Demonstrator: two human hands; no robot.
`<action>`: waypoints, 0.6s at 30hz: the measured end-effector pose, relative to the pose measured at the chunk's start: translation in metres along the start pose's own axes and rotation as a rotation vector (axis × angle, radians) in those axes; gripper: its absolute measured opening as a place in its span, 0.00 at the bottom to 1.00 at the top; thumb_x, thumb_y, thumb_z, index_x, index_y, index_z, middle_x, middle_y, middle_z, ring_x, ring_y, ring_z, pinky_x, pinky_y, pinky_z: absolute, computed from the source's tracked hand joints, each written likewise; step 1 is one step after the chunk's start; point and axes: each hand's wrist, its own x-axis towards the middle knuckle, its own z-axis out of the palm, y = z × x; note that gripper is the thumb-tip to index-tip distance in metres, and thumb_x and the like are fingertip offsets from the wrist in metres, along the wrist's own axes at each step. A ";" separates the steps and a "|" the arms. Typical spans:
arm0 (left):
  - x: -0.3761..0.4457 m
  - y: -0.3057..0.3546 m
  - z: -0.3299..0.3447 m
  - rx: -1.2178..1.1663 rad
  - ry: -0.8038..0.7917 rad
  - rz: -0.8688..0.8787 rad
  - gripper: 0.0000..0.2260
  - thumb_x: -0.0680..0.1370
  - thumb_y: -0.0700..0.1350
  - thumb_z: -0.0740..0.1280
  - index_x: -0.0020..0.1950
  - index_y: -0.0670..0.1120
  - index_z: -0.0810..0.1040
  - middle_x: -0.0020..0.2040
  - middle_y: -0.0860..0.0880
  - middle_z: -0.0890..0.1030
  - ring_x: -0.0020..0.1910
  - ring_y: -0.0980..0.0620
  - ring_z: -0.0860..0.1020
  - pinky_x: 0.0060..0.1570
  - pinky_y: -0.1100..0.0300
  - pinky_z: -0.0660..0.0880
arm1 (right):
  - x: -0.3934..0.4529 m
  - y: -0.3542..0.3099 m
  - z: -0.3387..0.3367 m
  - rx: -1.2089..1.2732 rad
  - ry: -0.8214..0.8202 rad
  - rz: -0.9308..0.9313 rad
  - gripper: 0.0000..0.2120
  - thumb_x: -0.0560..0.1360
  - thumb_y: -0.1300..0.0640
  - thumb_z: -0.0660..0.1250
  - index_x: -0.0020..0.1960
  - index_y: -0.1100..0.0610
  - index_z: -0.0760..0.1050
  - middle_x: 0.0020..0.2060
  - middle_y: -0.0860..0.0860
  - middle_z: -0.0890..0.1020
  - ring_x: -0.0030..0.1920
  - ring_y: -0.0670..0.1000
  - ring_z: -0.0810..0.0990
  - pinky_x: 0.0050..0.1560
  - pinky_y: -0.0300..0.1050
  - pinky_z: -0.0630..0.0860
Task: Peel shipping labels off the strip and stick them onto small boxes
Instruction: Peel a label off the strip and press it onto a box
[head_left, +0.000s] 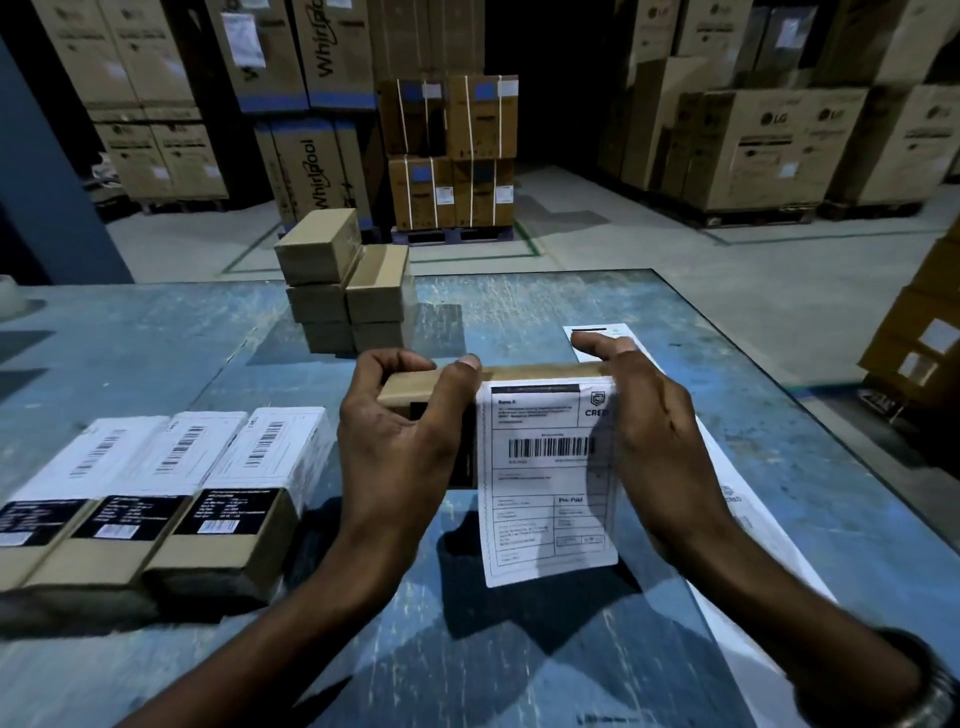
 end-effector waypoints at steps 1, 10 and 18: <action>0.003 -0.001 -0.001 0.002 0.004 -0.024 0.18 0.73 0.58 0.78 0.52 0.49 0.76 0.45 0.46 0.86 0.44 0.45 0.87 0.41 0.33 0.84 | 0.001 -0.001 -0.001 0.025 -0.008 0.033 0.21 0.86 0.34 0.51 0.65 0.37 0.80 0.49 0.22 0.82 0.56 0.26 0.78 0.63 0.31 0.73; 0.007 0.014 -0.006 -0.028 -0.178 -0.160 0.27 0.71 0.66 0.76 0.58 0.50 0.74 0.42 0.49 0.86 0.39 0.51 0.86 0.38 0.52 0.85 | 0.007 0.000 -0.002 0.129 -0.093 0.157 0.22 0.75 0.27 0.70 0.56 0.43 0.83 0.55 0.48 0.88 0.61 0.54 0.86 0.69 0.66 0.76; 0.022 0.009 -0.014 -0.127 -0.171 -0.223 0.04 0.79 0.48 0.72 0.52 0.50 0.81 0.46 0.49 0.87 0.44 0.52 0.85 0.39 0.56 0.80 | 0.014 -0.002 -0.011 0.276 -0.218 0.372 0.29 0.84 0.30 0.52 0.64 0.45 0.84 0.60 0.54 0.88 0.58 0.57 0.88 0.69 0.64 0.78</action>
